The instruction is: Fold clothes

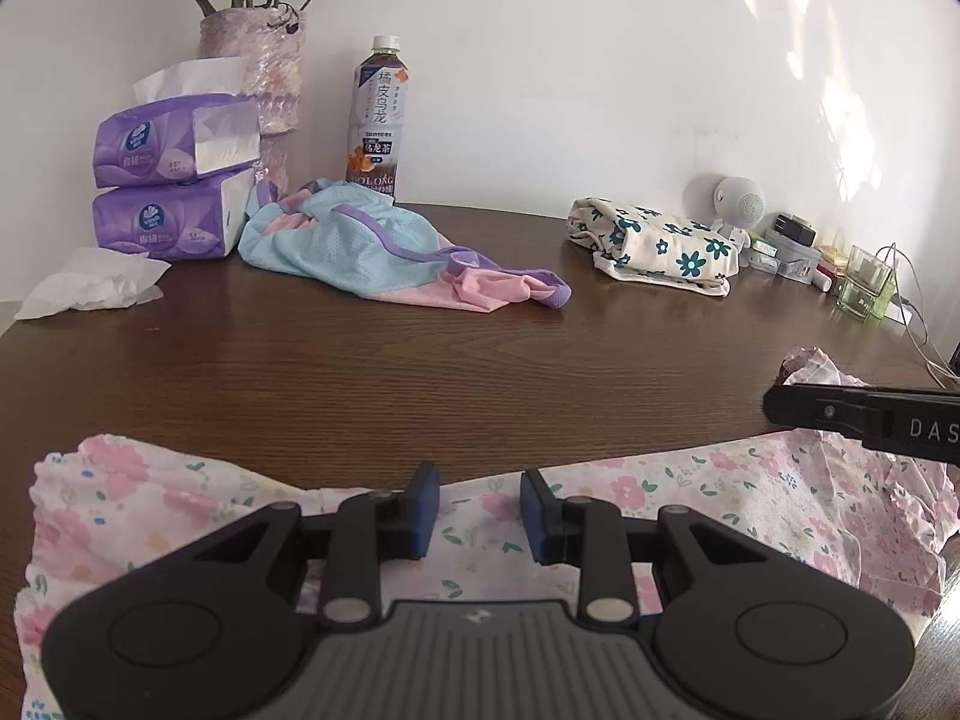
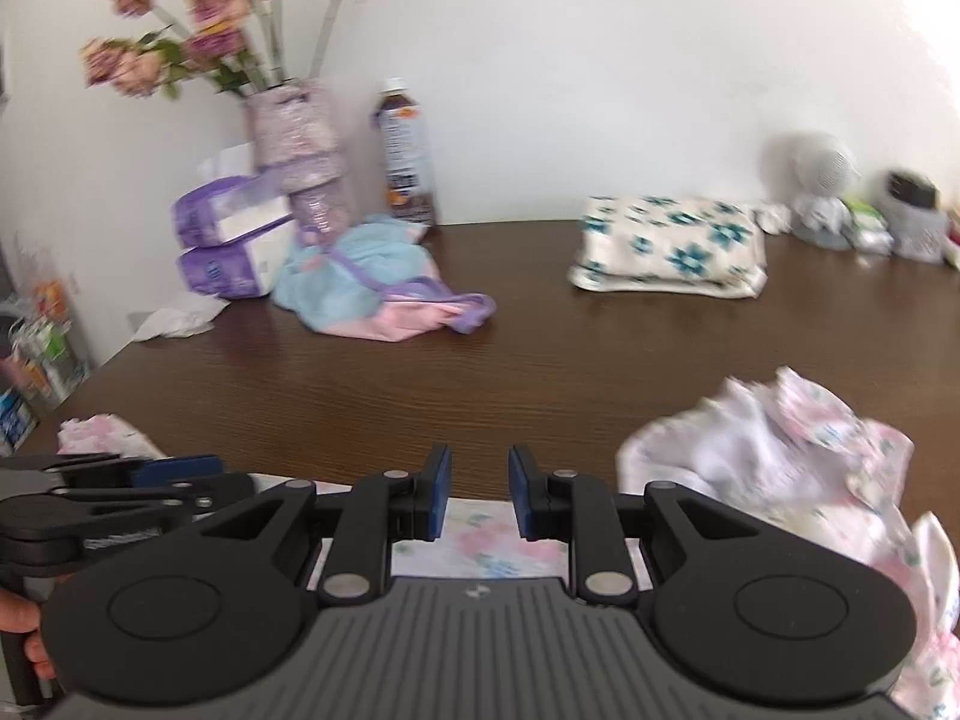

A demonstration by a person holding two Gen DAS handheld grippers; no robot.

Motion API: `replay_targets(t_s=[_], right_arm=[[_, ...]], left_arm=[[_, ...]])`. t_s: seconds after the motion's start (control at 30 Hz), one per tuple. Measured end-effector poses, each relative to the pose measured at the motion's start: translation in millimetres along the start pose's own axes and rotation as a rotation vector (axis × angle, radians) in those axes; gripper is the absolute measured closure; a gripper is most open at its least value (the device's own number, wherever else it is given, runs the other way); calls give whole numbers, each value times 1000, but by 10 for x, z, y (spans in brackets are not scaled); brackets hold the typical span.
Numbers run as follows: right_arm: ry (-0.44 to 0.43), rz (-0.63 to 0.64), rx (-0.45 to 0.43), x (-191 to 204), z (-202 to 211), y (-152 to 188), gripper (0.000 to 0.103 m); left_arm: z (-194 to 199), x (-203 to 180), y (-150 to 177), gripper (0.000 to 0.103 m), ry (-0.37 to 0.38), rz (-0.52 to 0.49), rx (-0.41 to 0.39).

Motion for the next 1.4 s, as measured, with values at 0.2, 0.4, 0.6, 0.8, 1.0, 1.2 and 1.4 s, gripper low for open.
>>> replay_targets(t_s=[0.2, 0.4, 0.6, 0.8, 1.0, 1.2, 1.4], right_arm=[[17, 44, 63, 220, -218, 137, 81], [37, 74, 68, 231, -241, 215, 82], [56, 109, 47, 254, -239, 228, 82], [51, 103, 35, 241, -235, 231, 81], [49, 99, 36, 231, -235, 228, 81], [44, 93, 36, 247, -231, 235, 81], [43, 95, 36, 243, -228, 241, 81]], left_arm=[[2, 3, -2, 75, 1, 2, -1], [3, 3, -2, 75, 2, 3, -1], [3, 5, -2, 75, 6, 9, -3], [-2, -8, -6, 75, -2, -1, 2], [62, -31, -100, 73, 32, 52, 24], [87, -195, -327, 75, 85, 43, -10], [-195, -426, -221, 79, 109, -4, 69]])
Point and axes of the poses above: each gripper's, at about its wrist camera, not at the fingertips, and z roughly against the way its jaws point, x to its left, y to its underside, the point moved 10 cm from there along -z, roughly the way its jaws point, and after that the axes turned 8 degrees about y, right-handed, at the moved point
